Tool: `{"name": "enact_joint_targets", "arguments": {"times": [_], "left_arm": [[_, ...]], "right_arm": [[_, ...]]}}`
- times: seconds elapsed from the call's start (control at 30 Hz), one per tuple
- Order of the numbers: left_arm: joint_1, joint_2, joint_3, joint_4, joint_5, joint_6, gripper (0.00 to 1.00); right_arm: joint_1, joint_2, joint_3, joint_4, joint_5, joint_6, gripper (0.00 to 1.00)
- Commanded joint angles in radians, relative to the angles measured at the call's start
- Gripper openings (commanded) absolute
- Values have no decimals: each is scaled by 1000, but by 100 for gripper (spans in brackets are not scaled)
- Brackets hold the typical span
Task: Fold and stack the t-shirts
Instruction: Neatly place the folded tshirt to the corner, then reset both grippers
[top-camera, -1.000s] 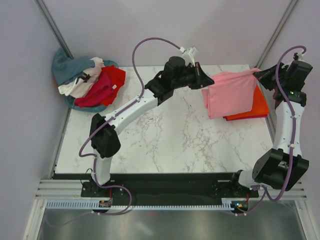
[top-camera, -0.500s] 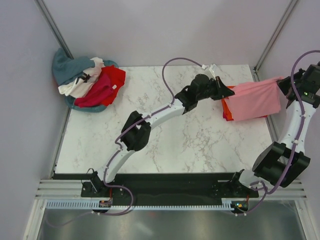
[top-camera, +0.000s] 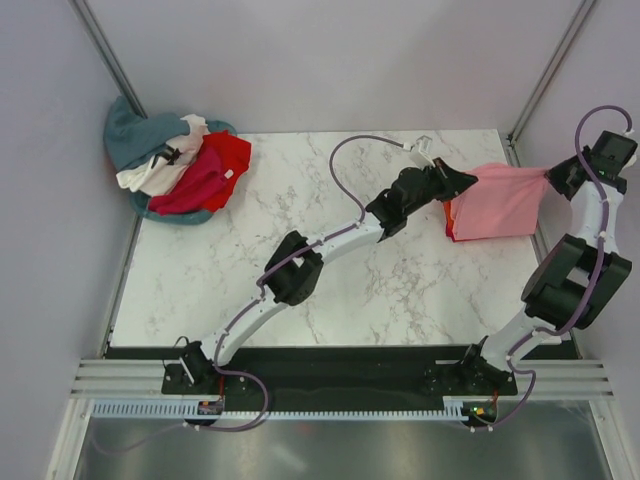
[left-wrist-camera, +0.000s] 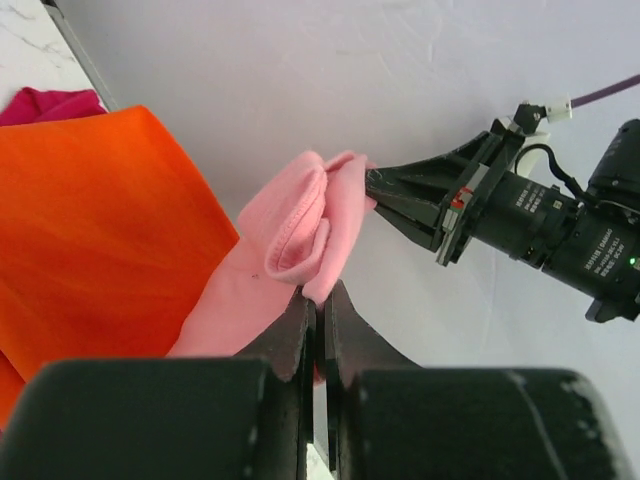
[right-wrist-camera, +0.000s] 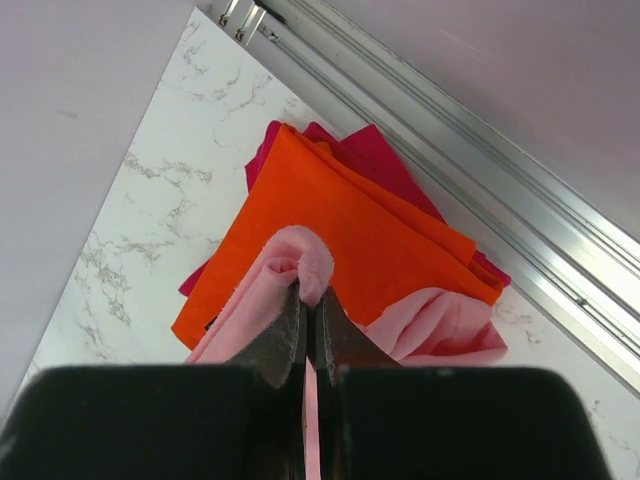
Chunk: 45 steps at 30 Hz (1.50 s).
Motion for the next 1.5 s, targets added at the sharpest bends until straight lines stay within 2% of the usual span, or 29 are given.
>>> {"name": "enact_joint_targets", "arguments": {"times": [0.0,0.33,0.37,0.4,0.43,0.5,0.53,0.63,0.67,0.8,0.97,1.07,1.17,1.43,1.47], "left_arm": [[16,57,79,120,-123,-62,2],[59,114,99,141,-239,-122,4],[62,124,102,147,-253,-129,23],[64,159,130,147,-276,-134,42],[65,175,150,149,-285,-125,70],[77,187,161,153,-263,-113,89],[93,171,152,152,-246,-108,97],[123,78,57,161,-174,-65,98],[131,47,-27,169,-145,-45,98],[171,-159,-251,144,-91,50,98],[238,-374,-431,-69,12,133,100],[274,-519,-632,-130,33,203,100],[310,-667,-794,-150,37,271,100],[459,-1012,-1123,-204,57,337,100],[468,-1052,-1193,-215,43,363,100]], "right_arm": [[-16,49,81,91,7,16,0],[36,171,171,134,19,2,1],[46,197,176,145,35,-10,6],[65,215,202,150,48,-15,39],[71,238,223,151,65,-18,52],[86,307,291,147,76,-21,71],[90,342,312,142,76,-22,72],[108,366,385,98,99,-48,73],[116,352,389,92,104,-61,74],[192,271,320,90,139,-136,72],[272,160,190,95,95,-196,70],[330,103,117,108,62,-200,70],[419,53,61,133,52,-202,70],[660,-90,-64,156,118,-234,70],[712,-110,-88,162,172,-261,70]]}}
